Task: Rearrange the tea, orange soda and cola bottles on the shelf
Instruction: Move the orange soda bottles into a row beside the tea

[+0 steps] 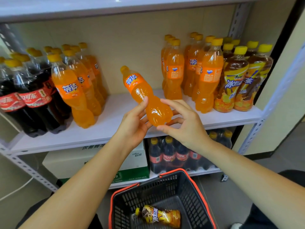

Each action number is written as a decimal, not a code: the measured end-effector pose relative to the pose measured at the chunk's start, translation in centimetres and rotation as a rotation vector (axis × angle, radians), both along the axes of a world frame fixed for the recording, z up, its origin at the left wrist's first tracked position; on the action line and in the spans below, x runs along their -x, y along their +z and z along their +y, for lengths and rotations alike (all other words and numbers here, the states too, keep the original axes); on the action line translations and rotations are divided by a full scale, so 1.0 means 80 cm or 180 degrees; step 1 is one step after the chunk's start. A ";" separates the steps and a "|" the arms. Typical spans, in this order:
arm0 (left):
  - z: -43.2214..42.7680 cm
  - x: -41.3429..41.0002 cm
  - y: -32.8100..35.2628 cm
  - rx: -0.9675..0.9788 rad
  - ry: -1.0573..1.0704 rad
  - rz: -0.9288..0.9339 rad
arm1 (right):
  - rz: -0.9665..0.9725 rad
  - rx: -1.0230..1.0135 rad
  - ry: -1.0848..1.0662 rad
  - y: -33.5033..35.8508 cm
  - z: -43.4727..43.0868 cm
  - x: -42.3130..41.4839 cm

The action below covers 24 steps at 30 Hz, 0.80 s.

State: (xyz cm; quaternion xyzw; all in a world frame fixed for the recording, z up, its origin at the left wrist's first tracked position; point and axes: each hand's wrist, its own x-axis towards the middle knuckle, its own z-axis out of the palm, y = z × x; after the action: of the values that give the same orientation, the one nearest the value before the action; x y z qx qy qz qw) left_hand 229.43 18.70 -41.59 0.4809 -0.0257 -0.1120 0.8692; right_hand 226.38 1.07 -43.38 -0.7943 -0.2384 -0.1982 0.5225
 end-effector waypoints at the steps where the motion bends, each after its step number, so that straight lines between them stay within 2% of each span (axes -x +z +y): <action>1: 0.000 0.000 0.000 0.0094 -0.0029 0.0006 | -0.0057 0.0066 -0.0017 0.000 0.000 -0.001; 6: 0.002 0.000 0.001 0.0270 -0.0123 0.0023 | 0.0077 -0.0171 0.0167 0.004 -0.004 -0.005; 10: 0.007 -0.004 -0.001 0.0128 -0.0199 -0.0044 | 0.0324 -0.0534 0.0363 0.010 -0.013 -0.007; 16: 0.013 -0.009 -0.006 -0.0239 -0.0055 -0.0316 | 0.0780 -0.0484 0.0655 0.012 -0.024 -0.014; 24: 0.009 -0.005 -0.010 -0.0697 0.0255 -0.0633 | 0.0883 -0.0288 0.0569 0.012 -0.019 -0.017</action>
State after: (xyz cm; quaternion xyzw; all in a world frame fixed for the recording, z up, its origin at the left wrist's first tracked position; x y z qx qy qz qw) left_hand 229.84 19.45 -42.39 0.5822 -0.0801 -0.0312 0.8085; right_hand 227.77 -0.47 -42.42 -0.7653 -0.2245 -0.0499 0.6012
